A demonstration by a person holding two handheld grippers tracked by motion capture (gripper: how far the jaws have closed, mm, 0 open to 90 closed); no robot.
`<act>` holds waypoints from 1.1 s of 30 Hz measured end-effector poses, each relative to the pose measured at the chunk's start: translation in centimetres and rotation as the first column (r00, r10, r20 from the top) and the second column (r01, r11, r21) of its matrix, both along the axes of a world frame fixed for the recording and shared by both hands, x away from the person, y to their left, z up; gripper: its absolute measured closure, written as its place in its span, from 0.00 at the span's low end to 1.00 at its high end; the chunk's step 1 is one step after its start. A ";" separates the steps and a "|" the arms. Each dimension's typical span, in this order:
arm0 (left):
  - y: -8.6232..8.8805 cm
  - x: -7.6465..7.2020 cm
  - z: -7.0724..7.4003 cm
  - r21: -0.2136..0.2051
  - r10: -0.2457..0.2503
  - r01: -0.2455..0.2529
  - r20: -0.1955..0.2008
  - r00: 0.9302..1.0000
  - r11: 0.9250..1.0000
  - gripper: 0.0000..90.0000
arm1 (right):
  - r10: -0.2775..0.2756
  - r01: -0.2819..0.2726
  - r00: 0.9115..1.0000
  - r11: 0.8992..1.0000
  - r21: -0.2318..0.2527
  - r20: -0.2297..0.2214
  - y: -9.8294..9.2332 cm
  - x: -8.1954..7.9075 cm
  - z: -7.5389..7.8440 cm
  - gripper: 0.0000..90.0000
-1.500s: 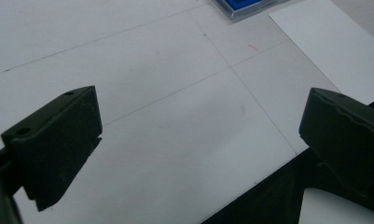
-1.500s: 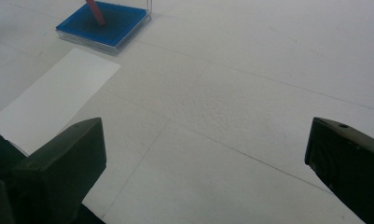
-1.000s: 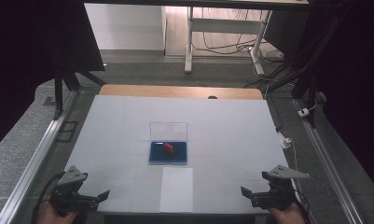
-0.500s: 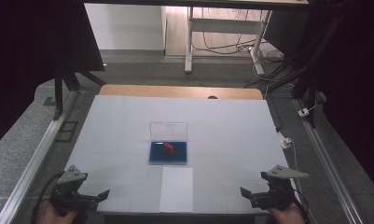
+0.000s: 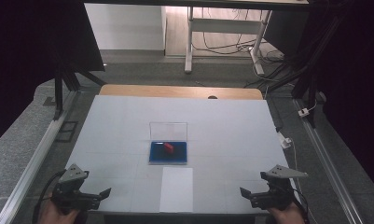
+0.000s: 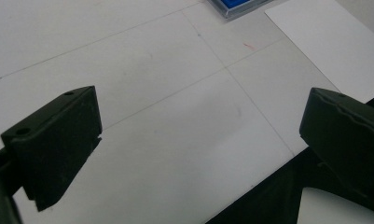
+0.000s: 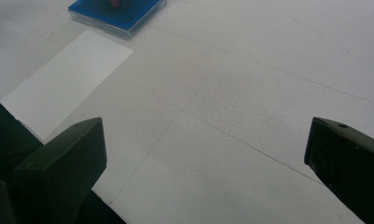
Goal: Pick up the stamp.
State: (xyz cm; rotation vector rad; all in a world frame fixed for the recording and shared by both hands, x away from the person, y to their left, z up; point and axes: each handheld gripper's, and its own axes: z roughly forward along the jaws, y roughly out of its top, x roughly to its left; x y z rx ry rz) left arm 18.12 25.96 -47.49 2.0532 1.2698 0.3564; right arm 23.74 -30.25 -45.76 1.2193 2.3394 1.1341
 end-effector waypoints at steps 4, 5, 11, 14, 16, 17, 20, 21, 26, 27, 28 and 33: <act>-0.1 0.2 0.1 -0.018 -0.016 0.017 0.013 1.000 1.000 0.00 | 0.000 0.000 1.000 1.000 -0.002 -0.002 0.0 0.0 0.0 0.00; -0.1 0.3 0.2 -0.020 -0.025 0.026 0.020 0.999 0.999 0.00 | 0.000 0.000 1.000 1.000 -0.002 -0.003 0.0 0.0 0.0 0.00; -0.5 0.9 0.3 -0.053 -0.075 0.077 0.036 0.997 0.996 0.00 | 0.002 -0.002 1.000 1.000 -0.002 -0.005 0.0 0.0 0.0 0.00; -1.0 1.3 0.3 -0.045 -0.100 0.102 0.057 0.993 0.994 0.00 | 0.003 -0.003 1.000 1.000 -0.005 -0.007 0.1 0.1 0.0 0.00; -1.3 1.6 0.3 -0.040 -0.113 0.116 0.067 0.991 0.992 0.00 | 0.004 -0.004 1.000 1.000 -0.005 -0.007 0.1 0.1 0.0 0.00; -1.5 1.7 0.3 -0.039 -0.117 0.120 0.071 0.991 0.992 0.00 | 0.005 -0.005 1.000 1.000 -0.004 -0.007 0.1 0.1 0.0 0.00; -1.9 2.2 0.3 -0.038 -0.127 0.131 0.082 0.988 0.991 0.00 | 0.005 -0.005 1.000 1.000 -0.002 -0.008 0.0 0.1 0.0 0.00; -2.0 2.3 0.3 -0.039 -0.131 0.135 0.086 0.988 0.990 0.00 | 0.006 -0.006 1.000 1.000 -0.002 -0.008 0.0 0.1 0.0 0.00; -2.7 3.0 0.2 -0.037 -0.140 0.144 0.098 0.985 0.989 0.00 | 0.007 -0.007 1.000 1.000 -0.005 -0.009 0.1 0.1 0.0 0.00; -2.8 3.2 0.1 -0.039 -0.142 0.146 0.101 0.985 0.988 0.00 | 0.007 -0.007 1.000 1.000 -0.005 -0.009 0.1 0.1 0.0 0.00; -3.0 3.4 0.1 -0.042 -0.143 0.147 0.098 0.985 0.988 0.00 | 0.007 -0.007 1.000 1.000 -0.005 -0.009 0.1 0.1 0.0 0.00; -3.7 4.3 -0.1 -0.049 -0.159 0.165 0.100 0.982 0.985 0.00 | 0.006 -0.006 1.000 1.000 -0.004 -0.009 0.1 0.1 0.0 0.00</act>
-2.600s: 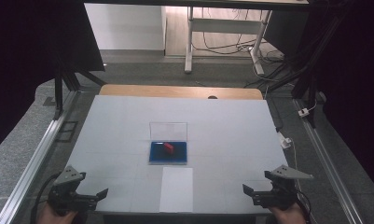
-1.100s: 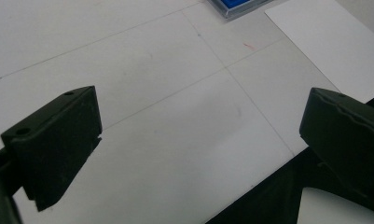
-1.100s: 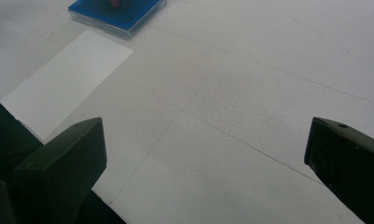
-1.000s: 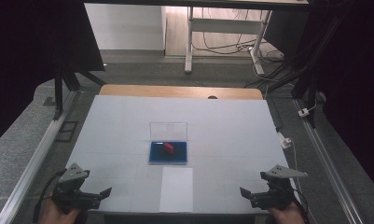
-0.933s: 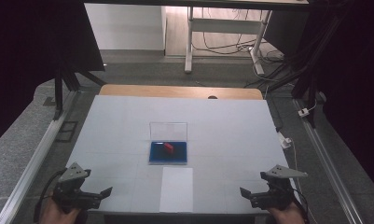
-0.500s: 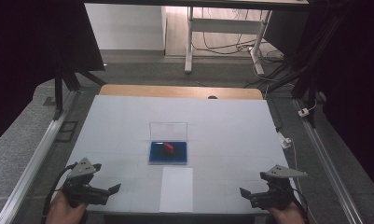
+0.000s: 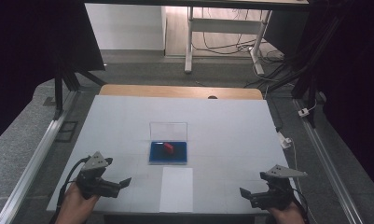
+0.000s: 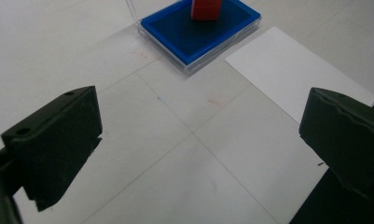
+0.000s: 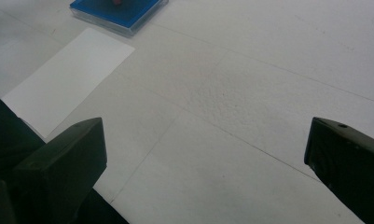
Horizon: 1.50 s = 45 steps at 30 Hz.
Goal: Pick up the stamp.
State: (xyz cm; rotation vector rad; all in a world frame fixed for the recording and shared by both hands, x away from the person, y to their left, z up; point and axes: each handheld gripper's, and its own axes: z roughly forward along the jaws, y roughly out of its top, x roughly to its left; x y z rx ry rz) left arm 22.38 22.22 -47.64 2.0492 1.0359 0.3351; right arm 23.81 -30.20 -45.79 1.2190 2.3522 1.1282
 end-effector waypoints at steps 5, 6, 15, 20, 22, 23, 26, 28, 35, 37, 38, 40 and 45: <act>-0.6 0.8 0.0 -0.006 -0.005 0.005 0.009 1.000 1.000 0.00 | 0.001 -0.001 1.000 1.000 0.002 0.001 0.0 0.0 0.0 0.00; -0.8 1.0 0.1 -0.009 -0.006 0.006 0.008 1.000 1.000 0.00 | 0.001 -0.001 1.000 1.000 0.002 0.001 0.0 0.0 0.0 0.00; -2.5 2.8 0.2 0.017 -0.029 0.029 -0.005 1.000 0.999 0.00 | 0.002 -0.002 1.000 1.000 -0.001 0.001 0.0 0.0 0.0 0.00; -3.6 3.9 0.2 0.029 -0.041 0.041 0.003 0.999 0.999 0.00 | 0.003 -0.003 1.000 1.000 -0.002 0.001 0.0 0.0 0.0 0.00; -4.0 4.4 0.1 0.027 -0.046 0.047 -0.002 0.999 0.999 0.00 | 0.004 -0.004 1.000 1.000 -0.002 0.001 0.0 0.0 0.0 0.00; -4.2 4.7 0.1 0.030 -0.049 0.049 -0.003 0.999 0.998 0.00 | 0.004 -0.004 1.000 1.000 -0.002 0.001 0.0 0.0 0.0 0.00; -4.9 5.5 0.1 0.034 -0.051 0.051 -0.003 0.999 0.998 0.00 | 0.006 -0.005 1.000 1.000 -0.002 0.001 0.1 0.0 0.0 0.00; -5.4 5.9 0.1 0.036 -0.055 0.055 0.000 0.999 0.998 0.00 | 0.006 -0.006 1.000 1.000 -0.002 0.001 0.1 0.0 0.0 0.00; -6.7 7.3 -0.2 0.047 -0.057 0.057 0.002 0.998 0.997 0.00 | 0.008 -0.008 1.000 1.000 -0.005 0.000 0.1 0.0 0.0 0.00; -6.9 7.6 -0.2 0.045 -0.059 0.059 0.000 0.998 0.997 0.00 | 0.008 -0.008 1.000 1.000 -0.004 0.000 0.1 0.0 0.0 0.00; -7.0 7.8 -0.3 0.044 -0.061 0.061 0.000 0.998 0.997 0.00 | 0.009 -0.009 1.000 1.000 -0.005 0.001 0.1 0.0 0.0 0.00; -7.3 8.2 -0.3 0.042 -0.069 0.069 -0.001 0.998 0.997 0.00 | 0.009 -0.009 1.000 1.000 -0.005 0.001 0.1 0.0 0.0 0.00; -8.8 9.7 -0.6 0.059 -0.087 0.087 -0.004 0.996 0.994 0.00 | 0.010 -0.010 1.000 1.000 -0.005 0.002 0.1 0.0 0.0 0.00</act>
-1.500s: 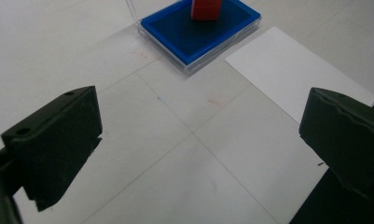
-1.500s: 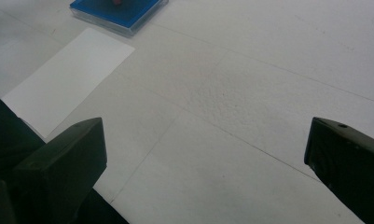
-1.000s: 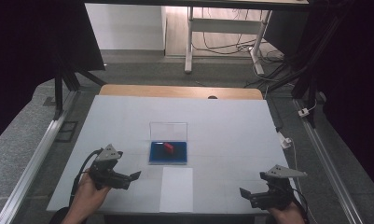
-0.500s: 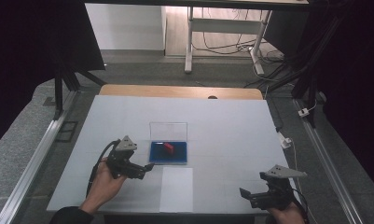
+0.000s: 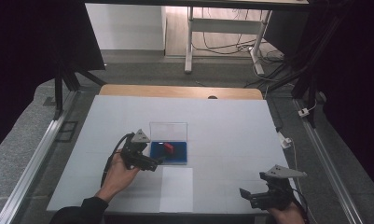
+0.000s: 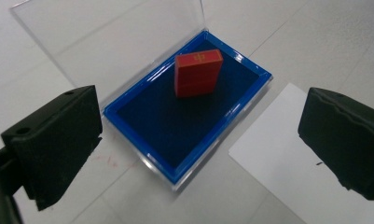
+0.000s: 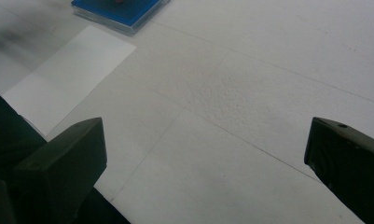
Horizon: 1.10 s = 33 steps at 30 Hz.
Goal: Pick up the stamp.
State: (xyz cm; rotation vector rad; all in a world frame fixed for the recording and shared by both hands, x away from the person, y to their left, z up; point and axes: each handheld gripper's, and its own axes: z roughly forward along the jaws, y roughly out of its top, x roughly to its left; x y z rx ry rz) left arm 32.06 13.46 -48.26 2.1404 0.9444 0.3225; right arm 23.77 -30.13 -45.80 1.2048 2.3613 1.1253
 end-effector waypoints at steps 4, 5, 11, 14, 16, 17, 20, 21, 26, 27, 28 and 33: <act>-0.7 0.6 -0.3 0.016 -0.011 0.011 -0.002 1.000 1.000 0.00 | 0.001 -0.001 1.000 1.000 0.000 -0.001 0.0 0.0 0.0 0.00; -0.9 0.7 -0.4 0.021 -0.014 0.014 -0.001 1.000 1.000 0.00 | 0.001 -0.001 1.000 1.000 0.000 -0.001 0.0 0.0 0.0 0.00; -2.2 1.8 -0.8 0.040 -0.019 0.019 0.002 1.000 0.999 0.00 | 0.003 -0.003 1.000 1.000 -0.001 0.000 0.0 0.0 0.0 0.00; -3.0 2.3 -1.2 0.059 -0.023 0.023 -0.001 1.000 0.998 0.00 | 0.003 -0.003 1.000 1.000 -0.001 0.000 0.0 0.0 0.0 0.00; -3.5 2.5 -1.5 0.072 -0.025 0.025 -0.001 1.000 0.997 0.01 | 0.003 -0.003 1.000 1.000 0.000 0.000 0.0 0.0 0.0 0.00; -3.7 2.7 -1.5 0.087 -0.023 0.023 0.001 1.000 0.996 0.02 | 0.003 -0.003 1.000 1.000 0.000 0.000 0.0 0.0 0.0 0.00; -4.2 3.0 -1.8 0.119 -0.004 0.003 0.009 1.000 0.993 0.05 | 0.004 -0.004 1.000 1.000 0.001 0.001 0.0 0.0 0.0 0.00; -4.2 3.1 -1.8 0.114 -0.001 0.000 0.010 1.000 0.993 0.12 | 0.005 -0.005 1.000 1.000 0.000 0.002 0.0 0.0 0.0 0.00; -4.3 3.4 -1.8 0.107 0.020 -0.020 -0.004 1.000 0.994 0.24 | 0.005 -0.005 1.000 1.000 0.000 -0.002 0.0 0.0 0.0 0.00; -4.4 3.5 -1.8 0.111 0.026 -0.026 -0.006 1.000 0.994 0.30 | 0.005 -0.005 1.000 1.000 -0.001 -0.002 0.0 0.0 0.0 0.00; -4.4 3.5 -1.8 0.116 0.030 -0.030 -0.004 1.000 0.993 0.30 | 0.005 -0.005 1.000 1.000 -0.001 -0.002 0.0 0.0 0.0 0.00; -4.4 3.4 -1.7 0.112 0.031 -0.031 -0.004 1.000 0.993 0.45 | 0.007 -0.007 1.000 1.000 -0.003 -0.003 0.0 0.0 0.0 0.00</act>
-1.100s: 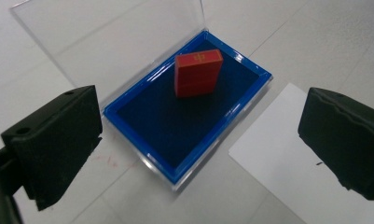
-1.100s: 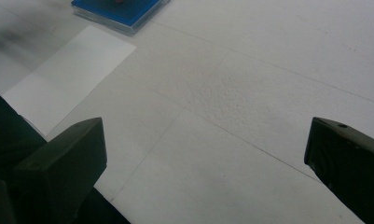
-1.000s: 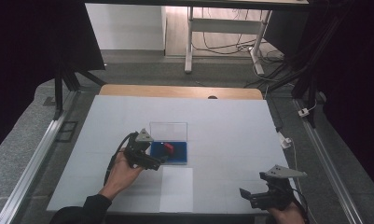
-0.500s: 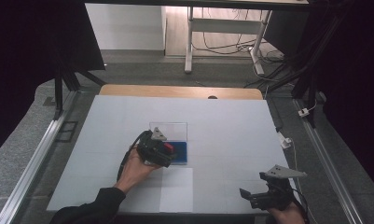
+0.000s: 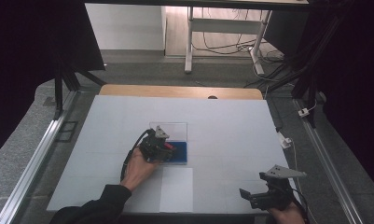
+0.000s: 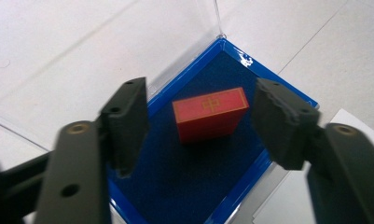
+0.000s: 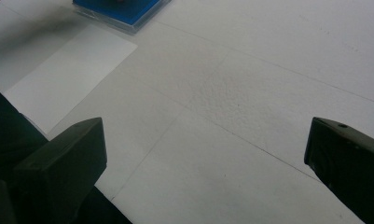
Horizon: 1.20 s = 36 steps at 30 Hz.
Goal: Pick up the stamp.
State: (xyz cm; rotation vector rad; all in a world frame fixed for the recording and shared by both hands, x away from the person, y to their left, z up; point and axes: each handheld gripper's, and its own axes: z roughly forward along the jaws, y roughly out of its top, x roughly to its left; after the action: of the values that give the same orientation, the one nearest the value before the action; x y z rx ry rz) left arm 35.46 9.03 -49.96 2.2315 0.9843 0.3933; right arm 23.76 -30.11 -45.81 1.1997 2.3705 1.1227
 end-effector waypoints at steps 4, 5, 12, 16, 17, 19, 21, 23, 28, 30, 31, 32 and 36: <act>0.0 -0.1 0.1 -0.005 -0.014 0.014 -0.011 1.000 1.000 0.58 | 0.001 -0.001 1.000 1.000 -0.001 0.000 0.0 0.0 0.0 0.00; 0.0 -0.1 0.1 -0.007 -0.013 0.013 -0.016 1.000 1.000 0.63 | 0.001 -0.001 1.000 1.000 -0.004 0.000 0.0 0.0 0.0 0.00; 0.0 0.0 0.2 -0.007 -0.006 0.006 -0.039 0.999 1.000 0.64 | 0.002 -0.002 1.000 1.000 -0.005 0.000 0.0 0.0 0.0 0.00; 0.3 0.2 0.4 -0.029 -0.024 0.023 -0.064 0.998 0.999 0.64 | 0.002 -0.002 1.000 1.000 -0.004 0.000 0.0 0.0 0.0 0.00; 0.4 0.3 0.4 -0.033 -0.031 0.029 -0.066 0.997 0.999 0.64 | 0.002 -0.002 1.000 1.000 -0.004 0.000 0.0 0.0 0.0 0.00; 0.5 0.3 0.6 -0.037 -0.045 0.042 -0.066 0.997 0.998 0.64 | 0.002 -0.002 1.000 1.000 -0.004 0.000 0.0 0.0 0.0 0.00; 0.5 0.2 0.8 -0.037 -0.058 0.056 -0.058 0.997 0.998 0.64 | 0.003 -0.003 1.000 1.000 -0.004 0.001 0.0 0.0 0.0 0.00; 0.6 0.1 1.0 -0.031 -0.072 0.070 -0.047 0.996 0.997 0.64 | 0.004 -0.004 1.000 1.000 -0.005 0.002 0.0 0.0 0.0 0.00; 0.9 0.0 1.7 -0.038 -0.090 0.089 -0.036 0.995 0.995 0.64 | 0.006 -0.006 1.000 1.000 -0.005 0.002 0.0 0.0 0.0 0.00; 1.1 -0.1 2.0 -0.046 -0.090 0.088 -0.036 0.995 0.995 0.64 | 0.007 -0.007 1.000 1.000 -0.006 0.001 0.0 0.0 0.0 0.00; 1.2 -0.1 2.1 -0.044 -0.095 0.093 -0.037 0.995 0.995 0.64 | 0.007 -0.007 1.000 1.000 -0.006 0.002 0.1 -0.1 0.0 0.00; 1.2 -0.1 2.3 -0.045 -0.095 0.094 -0.035 0.995 0.995 0.64 | 0.008 -0.008 1.000 1.000 -0.005 0.005 0.1 0.0 0.0 0.00; 1.4 -0.3 2.7 -0.036 -0.118 0.118 -0.019 0.993 0.992 0.64 | 0.009 -0.009 1.000 1.000 -0.007 0.006 0.0 -0.1 0.0 0.00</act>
State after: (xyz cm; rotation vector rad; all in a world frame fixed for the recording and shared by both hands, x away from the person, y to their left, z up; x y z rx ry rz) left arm 35.13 10.47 -47.23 2.2529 0.8583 0.2982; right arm 23.68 -30.09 -45.80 1.1835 2.3759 1.1184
